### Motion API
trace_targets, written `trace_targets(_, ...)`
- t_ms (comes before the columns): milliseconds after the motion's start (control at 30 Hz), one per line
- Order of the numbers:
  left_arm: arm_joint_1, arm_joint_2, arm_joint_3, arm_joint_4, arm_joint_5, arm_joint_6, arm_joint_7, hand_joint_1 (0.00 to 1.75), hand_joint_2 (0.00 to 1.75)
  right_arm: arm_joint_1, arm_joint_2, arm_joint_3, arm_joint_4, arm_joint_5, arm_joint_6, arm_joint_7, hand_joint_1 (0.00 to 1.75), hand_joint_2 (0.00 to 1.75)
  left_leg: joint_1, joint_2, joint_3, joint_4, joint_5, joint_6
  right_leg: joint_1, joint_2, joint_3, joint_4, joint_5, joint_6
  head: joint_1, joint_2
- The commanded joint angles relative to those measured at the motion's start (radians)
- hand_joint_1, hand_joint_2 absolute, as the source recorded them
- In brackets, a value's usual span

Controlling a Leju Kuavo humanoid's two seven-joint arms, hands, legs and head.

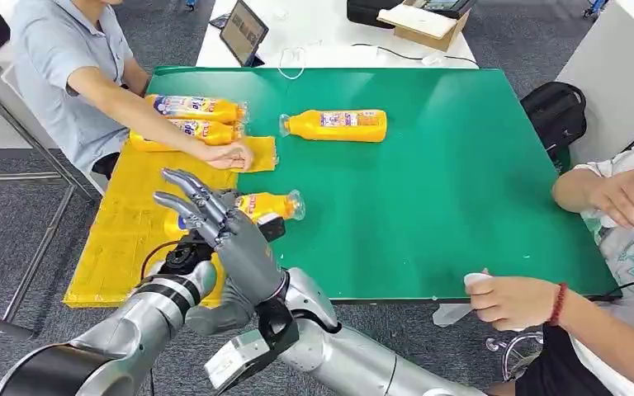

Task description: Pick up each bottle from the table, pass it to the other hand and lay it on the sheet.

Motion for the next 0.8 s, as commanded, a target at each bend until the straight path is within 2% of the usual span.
trace_targets(33,-0.078,-0.004,-0.046,0.106,-0.002,-0.013,0.005,1.75,1.75,-0.043,-0.017,0.015,0.063,0.000,0.002,0.001,0.00,0.00,0.001,0.000,0.003,0.001,-0.001,-0.001,0.001,0.000,0.003,0.000,-0.001,-0.002,0.000,0.000)
trace_targets(167,-0.076,-0.006,-0.081,0.103,-0.038,-0.056,0.034,1.75,1.75,-0.045,-0.014,0.011,0.078,0.012,0.007,0.001,0.00,0.00,0.001,0.000,0.002,0.000,-0.001,-0.001,0.001,0.000,0.002,0.000,-0.001,-0.001,0.000,0.000)
trace_targets(267,-0.065,-0.019,-0.073,0.107,-0.019,-0.118,0.003,1.75,1.75,-0.044,-0.019,0.007,0.079,0.018,0.006,0.001,0.00,0.00,0.000,-0.001,0.002,0.000,-0.001,-0.001,0.000,0.000,0.002,0.000,-0.001,-0.001,0.000,0.000)
trace_targets(300,-0.058,-0.031,-0.052,0.103,0.013,-0.160,-0.028,1.54,0.00,-0.040,-0.024,0.000,0.075,0.020,0.008,0.001,0.00,0.00,0.001,0.000,0.005,0.001,-0.003,-0.001,0.001,0.000,0.006,0.001,-0.003,-0.002,0.000,0.000)
trace_targets(333,-0.056,-0.042,-0.034,0.104,0.042,-0.204,-0.068,1.20,0.00,-0.038,-0.028,-0.008,0.074,0.023,0.009,0.001,0.00,0.00,0.001,0.000,0.004,0.000,-0.002,-0.001,0.001,0.000,0.005,0.000,-0.002,-0.002,0.000,0.000)
trace_targets(367,-0.053,-0.055,-0.009,0.102,0.084,-0.273,-0.114,0.49,0.00,-0.034,-0.034,-0.015,0.071,0.024,0.013,0.001,0.00,0.00,0.002,-0.001,0.006,0.001,-0.003,-0.001,0.002,-0.001,0.007,0.000,-0.003,-0.002,0.000,0.000)
trace_targets(400,-0.051,-0.062,0.004,0.098,0.108,-0.308,-0.139,0.07,0.00,-0.032,-0.038,-0.022,0.069,0.022,0.017,0.001,0.00,0.00,0.001,-0.002,0.005,0.001,-0.002,-0.001,0.001,-0.002,0.007,0.000,-0.003,-0.002,0.000,0.000)
trace_targets(467,-0.055,-0.071,0.005,0.095,0.132,-0.377,-0.191,0.00,0.00,-0.031,-0.045,-0.027,0.064,0.019,0.022,0.001,0.00,0.00,0.000,-0.002,0.003,0.000,-0.001,0.000,0.000,-0.002,0.004,-0.001,-0.001,-0.001,0.000,0.000)
trace_targets(500,-0.058,-0.073,0.001,0.093,0.135,-0.396,-0.205,0.00,0.00,-0.032,-0.047,-0.028,0.064,0.017,0.024,0.001,0.00,0.00,0.001,-0.003,0.005,0.000,-0.002,-0.001,0.001,-0.002,0.007,-0.001,-0.002,-0.002,0.000,0.000)
trace_targets(567,-0.064,-0.076,-0.019,0.086,0.132,-0.431,-0.234,0.00,0.00,-0.034,-0.051,-0.033,0.067,0.015,0.022,0.001,0.00,0.00,0.000,-0.002,0.002,0.000,-0.001,-0.001,0.000,-0.001,0.003,-0.001,-0.001,-0.001,0.000,0.000)
trace_targets(800,-0.056,-0.087,-0.043,0.065,0.152,-0.412,-0.240,0.00,0.00,-0.036,-0.059,-0.043,0.063,0.014,0.018,0.001,0.00,0.00,0.001,-0.002,0.005,0.001,-0.002,-0.001,0.001,-0.001,0.006,0.000,-0.002,-0.002,0.000,0.000)
